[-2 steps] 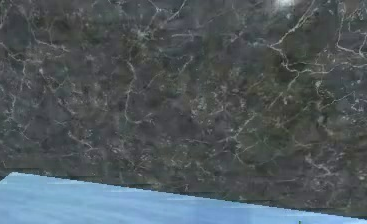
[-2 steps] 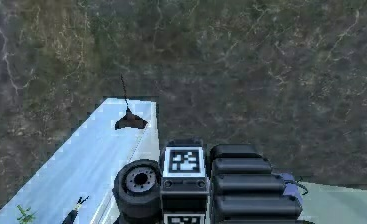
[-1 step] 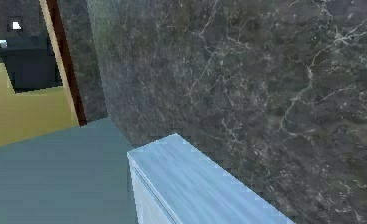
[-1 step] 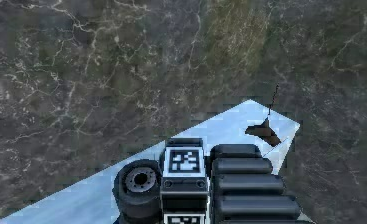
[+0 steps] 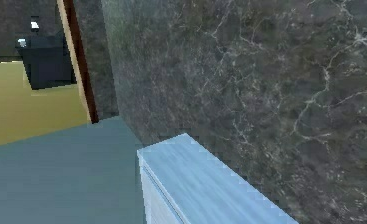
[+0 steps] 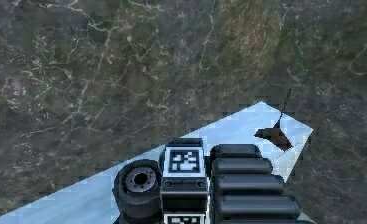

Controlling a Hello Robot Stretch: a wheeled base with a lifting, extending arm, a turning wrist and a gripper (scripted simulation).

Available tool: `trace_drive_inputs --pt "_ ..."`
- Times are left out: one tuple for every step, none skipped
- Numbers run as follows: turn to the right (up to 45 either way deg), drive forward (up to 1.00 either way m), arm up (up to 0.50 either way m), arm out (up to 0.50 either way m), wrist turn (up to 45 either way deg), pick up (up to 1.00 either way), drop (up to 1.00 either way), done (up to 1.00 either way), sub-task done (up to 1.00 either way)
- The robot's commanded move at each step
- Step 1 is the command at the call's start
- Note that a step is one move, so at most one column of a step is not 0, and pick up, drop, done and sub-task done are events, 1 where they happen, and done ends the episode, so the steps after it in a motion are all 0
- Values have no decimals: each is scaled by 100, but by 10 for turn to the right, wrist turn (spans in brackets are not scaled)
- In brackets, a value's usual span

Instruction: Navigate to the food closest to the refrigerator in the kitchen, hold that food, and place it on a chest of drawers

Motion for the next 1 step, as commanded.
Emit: trace_drive_inputs --pt "0 0 0 20 0 0 0 0 0"
